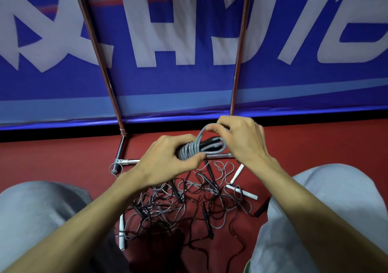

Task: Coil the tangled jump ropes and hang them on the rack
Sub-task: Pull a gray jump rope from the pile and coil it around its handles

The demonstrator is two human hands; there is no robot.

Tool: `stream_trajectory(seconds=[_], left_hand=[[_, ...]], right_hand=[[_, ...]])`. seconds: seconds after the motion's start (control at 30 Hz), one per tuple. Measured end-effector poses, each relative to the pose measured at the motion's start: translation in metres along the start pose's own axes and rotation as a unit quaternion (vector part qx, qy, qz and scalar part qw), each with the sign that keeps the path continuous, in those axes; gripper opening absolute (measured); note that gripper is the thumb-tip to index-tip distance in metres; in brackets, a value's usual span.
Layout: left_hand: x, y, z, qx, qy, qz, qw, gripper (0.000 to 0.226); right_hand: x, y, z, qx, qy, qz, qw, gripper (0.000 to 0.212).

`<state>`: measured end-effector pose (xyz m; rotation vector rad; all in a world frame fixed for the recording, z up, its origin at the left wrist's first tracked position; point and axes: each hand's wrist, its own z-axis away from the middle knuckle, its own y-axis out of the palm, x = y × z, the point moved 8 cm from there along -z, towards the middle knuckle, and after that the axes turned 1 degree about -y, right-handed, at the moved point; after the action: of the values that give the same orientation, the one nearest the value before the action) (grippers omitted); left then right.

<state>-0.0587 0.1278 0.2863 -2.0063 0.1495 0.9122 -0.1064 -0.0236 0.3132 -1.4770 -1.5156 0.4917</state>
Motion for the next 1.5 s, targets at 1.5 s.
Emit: stream_trajectory(seconds=[1.5], left_hand=[[0.025, 0.022, 0.006, 0.088, -0.337, 0.385, 0.855, 0.04]], right_hand=[[0.009, -0.005, -0.003, -0.027, 0.039, -0.507, 0.86, 0.028]])
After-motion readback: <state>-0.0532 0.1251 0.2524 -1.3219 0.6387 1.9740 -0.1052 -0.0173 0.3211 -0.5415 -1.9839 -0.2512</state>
